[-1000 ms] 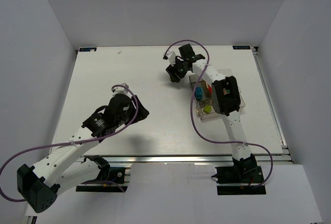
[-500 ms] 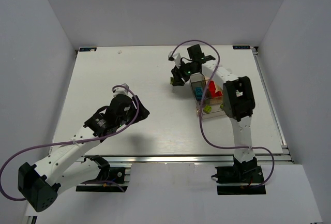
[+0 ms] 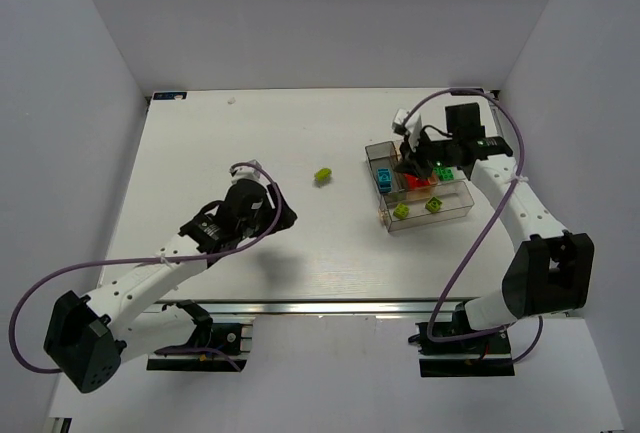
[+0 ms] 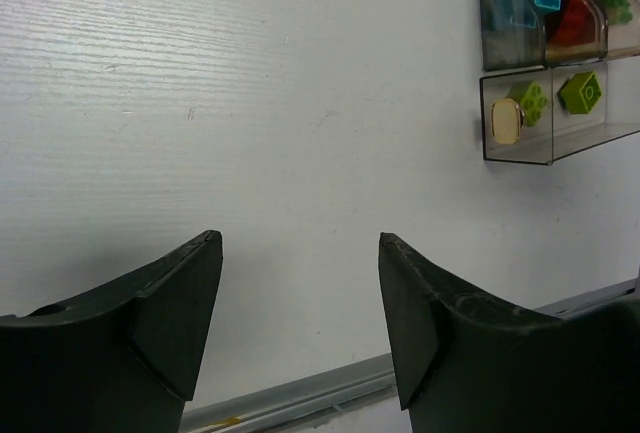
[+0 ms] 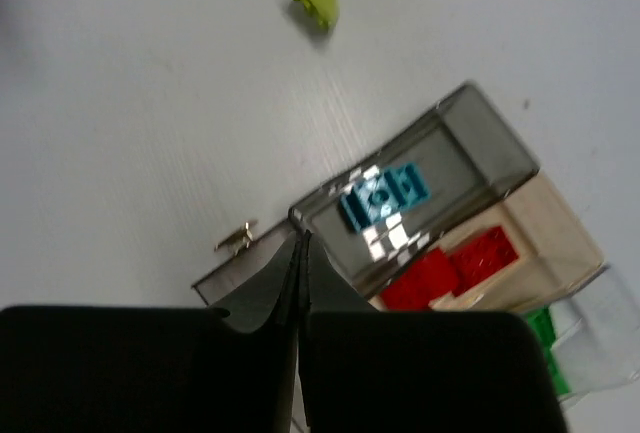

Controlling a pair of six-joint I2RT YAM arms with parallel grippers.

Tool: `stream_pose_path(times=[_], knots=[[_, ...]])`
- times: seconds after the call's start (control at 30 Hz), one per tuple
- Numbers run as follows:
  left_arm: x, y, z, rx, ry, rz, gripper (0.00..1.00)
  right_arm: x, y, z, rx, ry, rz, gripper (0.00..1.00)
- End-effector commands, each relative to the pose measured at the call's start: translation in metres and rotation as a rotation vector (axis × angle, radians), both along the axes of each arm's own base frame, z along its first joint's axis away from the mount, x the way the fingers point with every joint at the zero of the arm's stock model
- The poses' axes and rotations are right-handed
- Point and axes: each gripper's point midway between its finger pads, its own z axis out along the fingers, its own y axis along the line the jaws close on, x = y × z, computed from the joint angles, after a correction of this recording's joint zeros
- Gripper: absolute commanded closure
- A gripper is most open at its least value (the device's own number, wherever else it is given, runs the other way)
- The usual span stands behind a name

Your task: Sort the legos into containers by color

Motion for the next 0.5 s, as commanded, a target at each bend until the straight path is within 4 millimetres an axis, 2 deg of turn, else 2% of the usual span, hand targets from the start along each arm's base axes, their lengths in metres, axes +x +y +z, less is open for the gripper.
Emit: stream_pose_path(times=[0.0,0.1,0.23,0.3,0.37,0.43,0.47], knots=[[0.01,-0.012,0.01,-0.015,-0.05,-0.055,0.26,-0.016,-0.035,-0.037,-0.103,0.063,-0.071,1.0],[0.013,-0.016,0.007,-0.01,-0.041,-0.08,0.26,-0.021,-0.037,-0.034,-0.07,0.073,-0.092,1.0],[0.019,-0.015,0.005,0.002,-0.041,-0.075,0.26,-0.018,-0.028,-0.022,-0.01,0.083,-0.098,1.0],[0.028,-0.015,0.001,0.02,-0.043,-0.061,0.24,-0.016,-0.025,-0.019,0.011,0.105,-0.107,1.0],[0.039,-0.015,-0.006,0.053,-0.033,-0.054,0.21,-0.015,-0.022,-0.017,0.035,0.125,-0.116,0.67],[0.054,-0.017,-0.024,0.131,0.027,-0.033,0.2,-0.015,-0.017,-0.012,0.062,0.154,-0.123,0.36],[0.054,-0.014,-0.037,0.179,0.08,-0.029,0.19,-0.016,-0.016,-0.012,0.075,0.169,-0.127,0.31]])
